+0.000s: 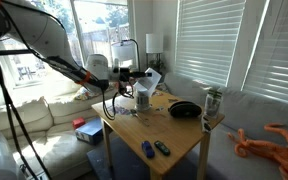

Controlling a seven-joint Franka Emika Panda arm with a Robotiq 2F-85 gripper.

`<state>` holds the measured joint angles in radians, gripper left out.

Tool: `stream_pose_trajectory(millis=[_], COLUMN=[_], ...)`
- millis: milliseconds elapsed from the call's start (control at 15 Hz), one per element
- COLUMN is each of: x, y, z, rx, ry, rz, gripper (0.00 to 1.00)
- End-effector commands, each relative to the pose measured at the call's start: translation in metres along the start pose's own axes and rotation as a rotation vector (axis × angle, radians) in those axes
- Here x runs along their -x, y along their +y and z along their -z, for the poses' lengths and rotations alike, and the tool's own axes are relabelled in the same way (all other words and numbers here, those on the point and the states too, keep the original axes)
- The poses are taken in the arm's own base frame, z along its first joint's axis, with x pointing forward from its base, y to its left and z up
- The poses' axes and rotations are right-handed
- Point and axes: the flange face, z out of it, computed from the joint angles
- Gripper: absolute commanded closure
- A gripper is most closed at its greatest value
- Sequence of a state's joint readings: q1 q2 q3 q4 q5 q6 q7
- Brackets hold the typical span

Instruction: Put the silver cup upside down, then put the clear cup upside down on the silver cup

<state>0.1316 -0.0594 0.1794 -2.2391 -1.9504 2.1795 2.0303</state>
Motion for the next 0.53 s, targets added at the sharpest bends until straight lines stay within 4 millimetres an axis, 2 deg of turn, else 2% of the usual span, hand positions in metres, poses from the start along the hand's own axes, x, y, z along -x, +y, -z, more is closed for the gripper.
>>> stream_pose_trajectory(millis=[0,467], x=[0.016,0.033], y=[0.0,0.0], z=[0.0,0.003], rx=[-0.023,-0.092], ry=[0.055,0.126], rz=[0.014,0.075], gripper=[0.54,0.54])
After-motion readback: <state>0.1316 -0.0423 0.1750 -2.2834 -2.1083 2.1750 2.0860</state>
